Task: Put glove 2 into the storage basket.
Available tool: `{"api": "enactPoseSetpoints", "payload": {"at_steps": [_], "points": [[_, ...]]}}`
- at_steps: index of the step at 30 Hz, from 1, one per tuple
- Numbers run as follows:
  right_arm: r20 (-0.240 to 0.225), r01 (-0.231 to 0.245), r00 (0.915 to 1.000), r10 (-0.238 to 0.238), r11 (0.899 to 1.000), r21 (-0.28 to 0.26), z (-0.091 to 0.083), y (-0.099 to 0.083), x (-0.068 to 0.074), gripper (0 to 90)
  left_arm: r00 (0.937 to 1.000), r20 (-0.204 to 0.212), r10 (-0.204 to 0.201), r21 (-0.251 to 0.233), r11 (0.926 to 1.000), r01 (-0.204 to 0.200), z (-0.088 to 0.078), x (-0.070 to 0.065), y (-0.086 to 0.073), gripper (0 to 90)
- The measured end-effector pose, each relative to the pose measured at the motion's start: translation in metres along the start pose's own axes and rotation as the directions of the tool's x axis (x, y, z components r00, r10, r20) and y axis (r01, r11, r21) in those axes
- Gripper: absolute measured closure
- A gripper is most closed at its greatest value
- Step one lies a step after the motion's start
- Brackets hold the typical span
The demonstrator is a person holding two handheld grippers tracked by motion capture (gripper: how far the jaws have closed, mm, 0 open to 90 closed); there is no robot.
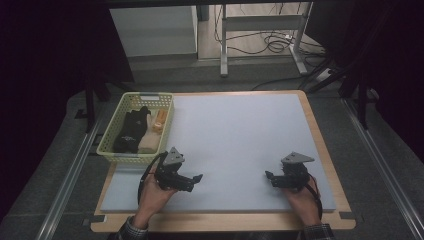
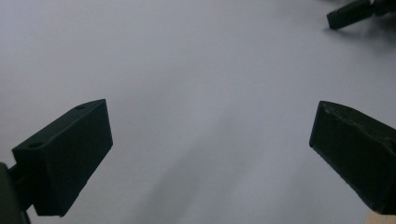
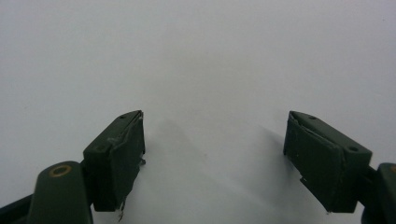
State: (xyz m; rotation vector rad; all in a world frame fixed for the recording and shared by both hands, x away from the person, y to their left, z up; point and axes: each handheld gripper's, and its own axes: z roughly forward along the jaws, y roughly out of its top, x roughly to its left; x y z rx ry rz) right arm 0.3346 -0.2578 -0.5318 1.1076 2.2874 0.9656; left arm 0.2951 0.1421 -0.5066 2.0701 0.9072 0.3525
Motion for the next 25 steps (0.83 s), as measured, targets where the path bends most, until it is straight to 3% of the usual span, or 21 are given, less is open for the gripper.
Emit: {"api": "enactPoseSetpoints", "payload": {"at_steps": [12, 15, 18, 25], "points": [[0.001, 0.001, 1.0, -0.001, 1.0, 0.0, 0.0, 0.0, 0.0, 20.3, 0.9991, -0.041, -0.013, 0.081, 0.9966, 0.017, 0.022, 0.004, -0.036, 0.0], [0.001, 0.001, 1.0, -0.001, 1.0, -0.001, 0.0, 0.0, 0.0, 20.3, 0.9987, -0.048, -0.019, 0.085, 0.9961, 0.024, 0.022, 0.004, -0.036, 0.7], [0.001, 0.001, 1.0, -0.001, 1.0, -0.001, 0.0, 0.0, 0.0, 20.2, 0.9987, -0.05, -0.002, 0.139, 0.9903, 0.009, 0.027, 0.002, -0.034, 0.0], [0.0, 0.0, 1.0, 0.0, 1.0, 0.0, 0.0, 0.0, 0.0, 20.3, 0.9987, -0.05, -0.003, 0.141, 0.99, 0.01, 0.027, 0.002, -0.034, 0.0]]}}
